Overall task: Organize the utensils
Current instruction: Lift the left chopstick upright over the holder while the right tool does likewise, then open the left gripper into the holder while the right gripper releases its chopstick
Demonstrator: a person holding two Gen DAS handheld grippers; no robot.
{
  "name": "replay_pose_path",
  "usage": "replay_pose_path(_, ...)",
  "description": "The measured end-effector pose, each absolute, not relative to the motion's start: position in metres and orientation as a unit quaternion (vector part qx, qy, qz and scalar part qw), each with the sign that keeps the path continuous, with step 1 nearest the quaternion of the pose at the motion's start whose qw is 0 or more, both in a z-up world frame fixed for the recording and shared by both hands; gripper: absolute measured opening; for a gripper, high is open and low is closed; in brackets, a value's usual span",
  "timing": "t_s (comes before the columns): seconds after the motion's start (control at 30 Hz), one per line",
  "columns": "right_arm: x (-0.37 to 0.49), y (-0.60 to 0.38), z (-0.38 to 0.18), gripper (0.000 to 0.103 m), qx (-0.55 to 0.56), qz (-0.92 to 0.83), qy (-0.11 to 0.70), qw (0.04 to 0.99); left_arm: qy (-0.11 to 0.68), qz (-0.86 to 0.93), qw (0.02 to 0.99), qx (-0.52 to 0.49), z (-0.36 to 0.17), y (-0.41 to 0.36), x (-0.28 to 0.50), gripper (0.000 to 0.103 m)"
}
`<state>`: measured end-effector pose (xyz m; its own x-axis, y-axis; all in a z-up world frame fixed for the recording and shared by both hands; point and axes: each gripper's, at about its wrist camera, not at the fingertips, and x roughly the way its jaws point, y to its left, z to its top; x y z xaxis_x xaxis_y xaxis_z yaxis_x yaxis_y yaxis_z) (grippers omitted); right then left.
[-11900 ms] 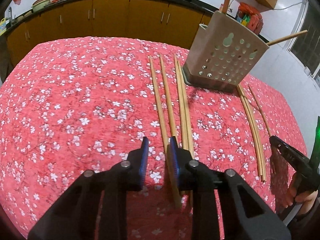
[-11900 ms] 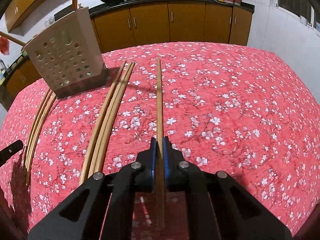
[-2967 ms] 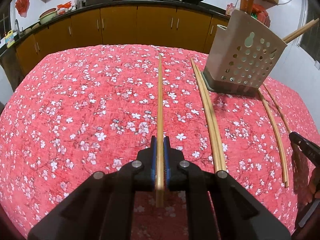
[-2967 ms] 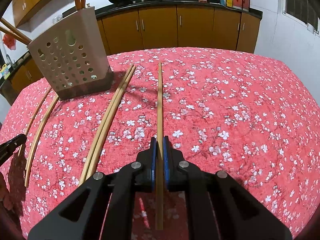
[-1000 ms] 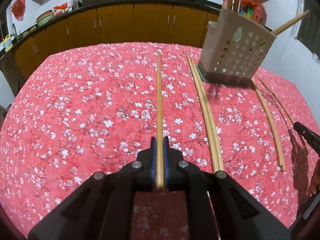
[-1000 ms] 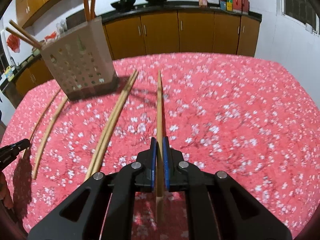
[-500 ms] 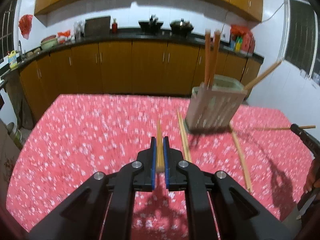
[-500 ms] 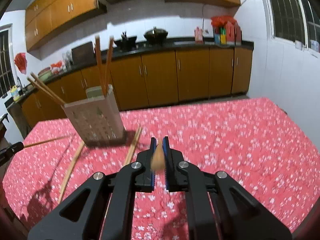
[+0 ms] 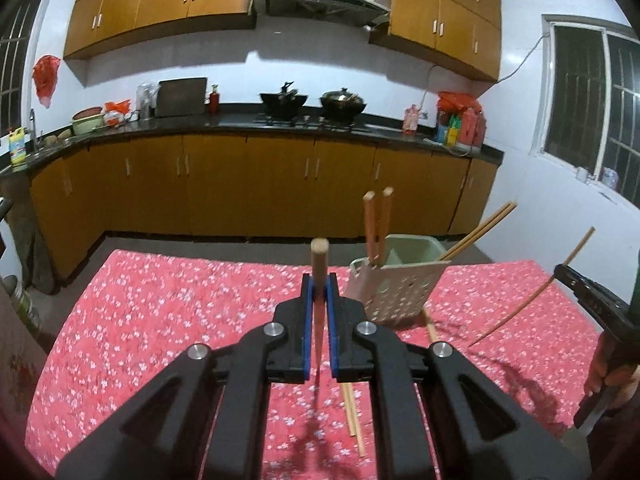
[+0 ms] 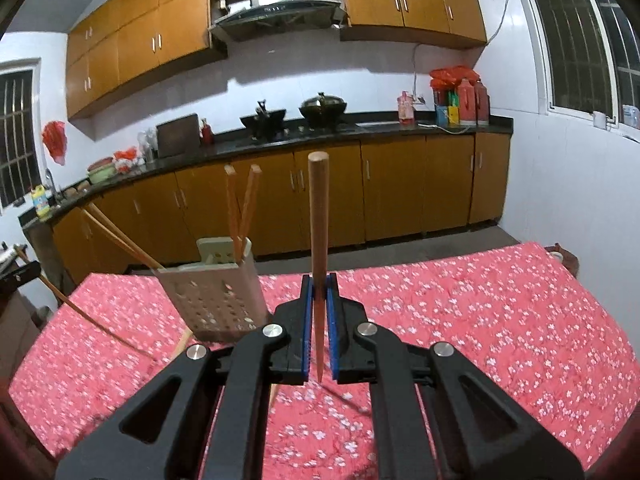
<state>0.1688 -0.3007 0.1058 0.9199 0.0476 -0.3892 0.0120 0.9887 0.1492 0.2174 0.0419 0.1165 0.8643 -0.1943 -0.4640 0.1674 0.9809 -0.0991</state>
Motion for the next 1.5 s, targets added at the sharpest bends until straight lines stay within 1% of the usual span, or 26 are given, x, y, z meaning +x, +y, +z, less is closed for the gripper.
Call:
replay_pose_path(0.17, 0.163, -0.302, 0.14, 0.007, 0.109, 0.052, 0.162, 0.979, 0.214, -0.119, 0.969, -0.028, 0.145, 0.033, 0.21, 0.008)
replay_pose_path(0.37, 0.162, -0.281, 0.18, 0.007, 0.112, 0.086, 0.097, 0.985, 0.156, -0.136, 0.978, -0.035, 0.183, 0.011, 0.209, 0.008)
replay_pose_path(0.63, 0.194, -0.253, 0.184, 0.007, 0.095, 0.079, 0.057, 0.991, 0.094, -0.107, 0.986, -0.09, 0.212, -0.005, 0.244, 0.008)
replay_pose_path(0.8, 0.222, -0.246, 0.175, 0.007, 0.099, 0.069, 0.059, 0.991, 0.084, -0.096, 0.986, -0.107, 0.205, -0.008, 0.271, 0.008)
replay_pose_path(0.97, 0.242, -0.243, 0.169, 0.007, 0.108, 0.067, 0.063, 0.99, 0.071, -0.088, 0.988, -0.101, 0.194, -0.013, 0.285, 0.008)
replay_pose_path(1.17, 0.259, -0.231, 0.145, 0.007, 0.107, 0.076, 0.102, 0.986, 0.09, -0.095, 0.986, -0.106, 0.175, -0.018, 0.305, 0.008)
replay_pose_path(1.3, 0.261, -0.231, 0.136, 0.008, 0.118, 0.088, 0.13, 0.98, 0.12, -0.1, 0.982, -0.11, 0.161, -0.022, 0.317, 0.008)
replay_pose_path(1.37, 0.258, -0.232, 0.138, 0.012, 0.116, 0.087, 0.131, 0.981, 0.127, -0.099, 0.98, -0.117, 0.157, -0.02, 0.319, 0.01)
replay_pose_path(1.43, 0.252, -0.237, 0.141, 0.029, 0.121, 0.084, 0.128, 0.981, 0.128, -0.096, 0.98, -0.114, 0.156, -0.019, 0.317, 0.013)
replay_pose_path(1.5, 0.244, -0.242, 0.146, 0.032, 0.127, 0.082, 0.122, 0.981, 0.126, -0.093, 0.981, -0.112, 0.16, -0.018, 0.313, 0.015)
